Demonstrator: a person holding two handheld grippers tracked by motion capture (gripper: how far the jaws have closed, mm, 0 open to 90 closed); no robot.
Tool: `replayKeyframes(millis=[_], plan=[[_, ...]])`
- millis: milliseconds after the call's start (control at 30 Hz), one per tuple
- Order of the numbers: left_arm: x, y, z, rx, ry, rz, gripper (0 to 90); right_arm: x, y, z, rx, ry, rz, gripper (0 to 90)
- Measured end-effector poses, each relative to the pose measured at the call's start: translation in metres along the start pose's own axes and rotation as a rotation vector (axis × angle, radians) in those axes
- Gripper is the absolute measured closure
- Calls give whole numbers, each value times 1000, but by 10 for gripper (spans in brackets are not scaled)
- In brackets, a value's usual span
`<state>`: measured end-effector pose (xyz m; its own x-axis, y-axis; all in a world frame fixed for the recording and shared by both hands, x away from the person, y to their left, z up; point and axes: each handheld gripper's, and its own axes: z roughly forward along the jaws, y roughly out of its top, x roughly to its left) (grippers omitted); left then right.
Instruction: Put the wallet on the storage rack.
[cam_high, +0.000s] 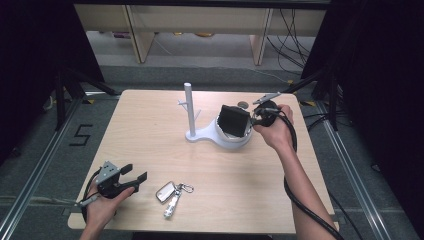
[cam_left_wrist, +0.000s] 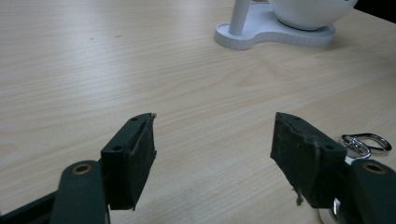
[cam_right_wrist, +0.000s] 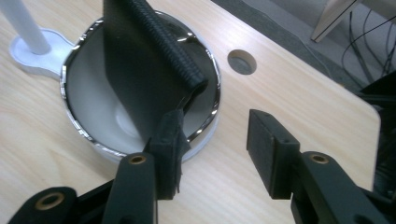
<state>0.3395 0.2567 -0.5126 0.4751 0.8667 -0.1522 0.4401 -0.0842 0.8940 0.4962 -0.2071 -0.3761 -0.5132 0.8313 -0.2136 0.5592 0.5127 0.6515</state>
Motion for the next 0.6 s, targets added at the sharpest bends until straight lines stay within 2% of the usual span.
replayKeyframes(millis=[133, 300, 367, 433, 467, 500, 600], plan=[[-2, -1, 3, 1, -27, -1, 318, 5, -14, -8, -2, 7, 49, 526], [-5, -2, 6, 19, -71, -8, 356, 10, -37, -14, -19, 12, 38, 506], [-6, 0, 6, 29, -66, -10, 364, 16, -45, -17, -15, 36, 73, 508], [-7, 0, 7, 26, -73, -25, 367, 22, -56, -21, -22, 53, 83, 522], [-7, 1, 7, 27, -78, -40, 364, 24, -60, -21, -27, 55, 74, 523], [-8, 1, 8, 25, -90, -57, 363, 27, -65, -22, -24, 65, 86, 525], [-10, 2, 8, 17, -104, -62, 358, 36, -79, -24, -26, 75, 60, 535]])
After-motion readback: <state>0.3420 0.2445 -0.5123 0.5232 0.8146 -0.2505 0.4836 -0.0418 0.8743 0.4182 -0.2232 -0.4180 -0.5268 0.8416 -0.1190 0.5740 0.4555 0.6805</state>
